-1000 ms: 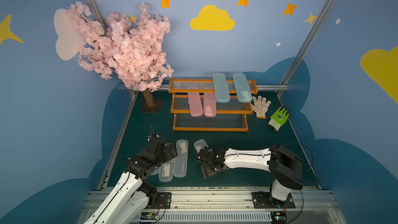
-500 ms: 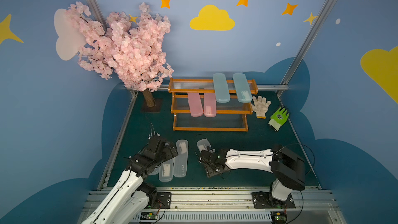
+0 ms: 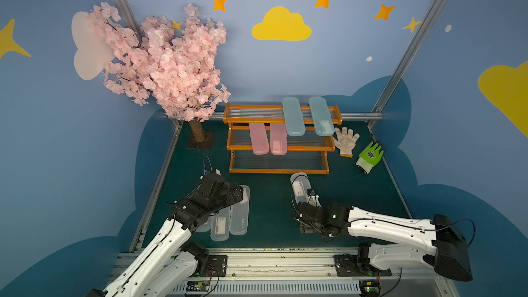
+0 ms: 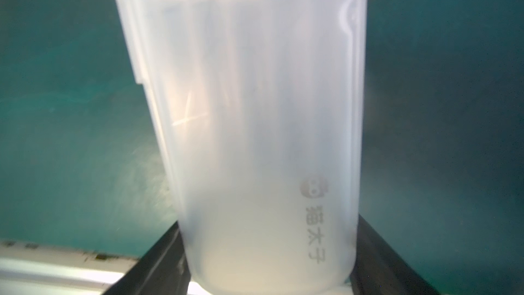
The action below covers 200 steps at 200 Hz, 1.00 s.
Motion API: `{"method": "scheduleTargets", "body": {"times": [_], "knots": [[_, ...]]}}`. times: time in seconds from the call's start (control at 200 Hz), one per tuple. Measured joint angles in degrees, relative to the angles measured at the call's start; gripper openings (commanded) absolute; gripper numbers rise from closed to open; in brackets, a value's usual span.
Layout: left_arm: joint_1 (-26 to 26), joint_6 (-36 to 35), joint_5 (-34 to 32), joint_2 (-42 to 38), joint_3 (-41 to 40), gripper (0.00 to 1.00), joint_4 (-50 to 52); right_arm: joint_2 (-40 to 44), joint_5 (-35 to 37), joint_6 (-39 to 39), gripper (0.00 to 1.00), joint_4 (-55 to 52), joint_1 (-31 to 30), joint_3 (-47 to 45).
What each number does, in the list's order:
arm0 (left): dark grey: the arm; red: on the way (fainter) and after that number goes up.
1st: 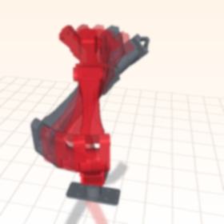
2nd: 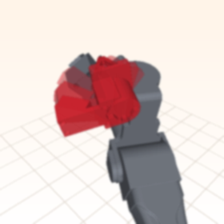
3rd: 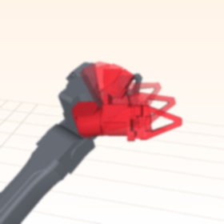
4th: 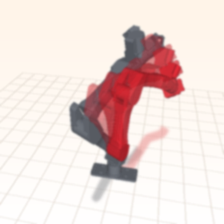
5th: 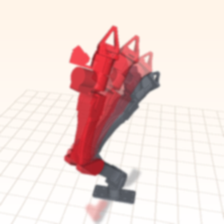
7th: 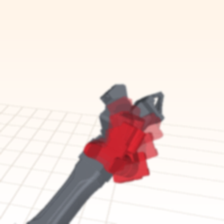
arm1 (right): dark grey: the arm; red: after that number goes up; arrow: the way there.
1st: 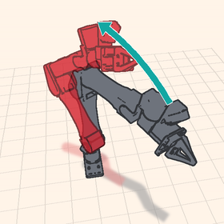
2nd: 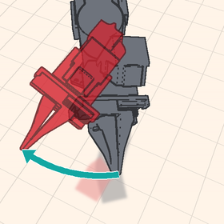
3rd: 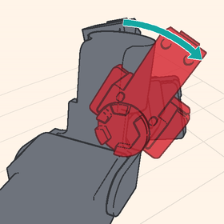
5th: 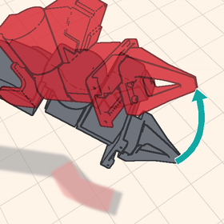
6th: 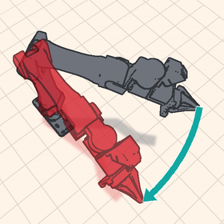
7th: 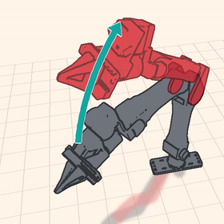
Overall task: Place the pencil cases on the shelf according to color
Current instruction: Pick up the pencil case from the center of the board, then place the pencil case on the shelf.
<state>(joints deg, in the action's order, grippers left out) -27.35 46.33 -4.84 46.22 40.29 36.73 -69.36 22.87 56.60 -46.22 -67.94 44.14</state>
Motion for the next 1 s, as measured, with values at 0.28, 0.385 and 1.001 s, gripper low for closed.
{"method": "scheduleTargets", "body": {"times": [0.28, 0.385, 1.001], "knots": [[-0.7, 0.3, 1.0, 4.8, -0.7, 1.00, -5.6, -1.0, -5.0, -9.0, 0.54, 7.8, 14.4, 0.0], [-0.7, 0.2, 1.0, 5.4, -0.7, 1.00, -6.4, -4.7, -7.8, -12.7, 0.53, 10.0, 19.4, 1.7], [-0.8, -1.2, 0.5, 8.6, -0.7, 1.00, -7.8, -25.0, -14.9, -24.3, 0.47, 15.9, 30.6, 15.4]]}}
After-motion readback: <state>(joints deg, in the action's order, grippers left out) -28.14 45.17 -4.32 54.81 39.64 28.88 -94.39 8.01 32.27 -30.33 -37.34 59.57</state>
